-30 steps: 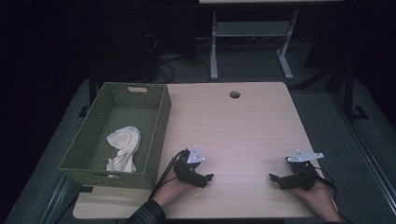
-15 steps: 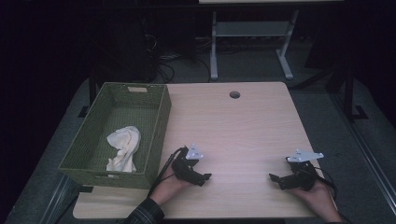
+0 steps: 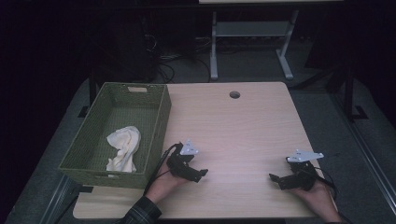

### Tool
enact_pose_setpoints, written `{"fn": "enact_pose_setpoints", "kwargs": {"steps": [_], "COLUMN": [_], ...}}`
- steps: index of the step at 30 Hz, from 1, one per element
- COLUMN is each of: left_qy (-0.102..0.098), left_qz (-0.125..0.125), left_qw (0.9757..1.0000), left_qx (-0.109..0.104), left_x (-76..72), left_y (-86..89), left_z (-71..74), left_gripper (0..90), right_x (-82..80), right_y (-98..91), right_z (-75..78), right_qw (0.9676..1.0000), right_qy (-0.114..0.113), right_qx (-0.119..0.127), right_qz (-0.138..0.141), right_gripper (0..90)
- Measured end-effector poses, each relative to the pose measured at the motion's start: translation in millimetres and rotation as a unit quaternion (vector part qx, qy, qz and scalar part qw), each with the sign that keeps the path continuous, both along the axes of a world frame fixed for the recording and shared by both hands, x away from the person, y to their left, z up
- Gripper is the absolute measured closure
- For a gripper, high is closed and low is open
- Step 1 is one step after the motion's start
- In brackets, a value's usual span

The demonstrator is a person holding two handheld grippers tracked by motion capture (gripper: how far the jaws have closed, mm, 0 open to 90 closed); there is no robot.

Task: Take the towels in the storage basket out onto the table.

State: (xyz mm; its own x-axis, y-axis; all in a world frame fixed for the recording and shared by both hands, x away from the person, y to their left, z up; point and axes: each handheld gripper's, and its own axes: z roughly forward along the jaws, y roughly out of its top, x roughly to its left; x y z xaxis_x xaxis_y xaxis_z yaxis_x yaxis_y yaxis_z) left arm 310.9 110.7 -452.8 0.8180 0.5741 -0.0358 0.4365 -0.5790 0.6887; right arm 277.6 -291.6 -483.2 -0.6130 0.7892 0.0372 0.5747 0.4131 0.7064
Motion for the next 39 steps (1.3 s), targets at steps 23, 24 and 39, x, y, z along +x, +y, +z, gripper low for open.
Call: {"fn": "enact_pose_setpoints", "kwargs": {"steps": [23,24,39], "left_qy": [-0.002,0.002,0.005], "left_qz": [0.02,0.022,0.011], "left_qw": [0.9997,0.9995,0.9996], "left_qx": [-0.017,-0.024,-0.024], "left_x": [1.0,1.4,7.5], "left_y": [10.3,11.1,10.6], "left_z": [22.3,23.1,45.9], "left_gripper": [13.5,13.5,12.8], "right_x": [0.0,0.0,0.0], "right_y": [0.0,0.0,0.0], "right_z": [0.0,0.0,0.0], "right_qw": [1.0,1.0,1.0], "right_qy": [0.0,0.0,0.0], "right_qx": [0.0,0.0,0.0], "right_qz": [0.0,0.0,0.0], "right_gripper": [2.3,2.3,2.3]}}
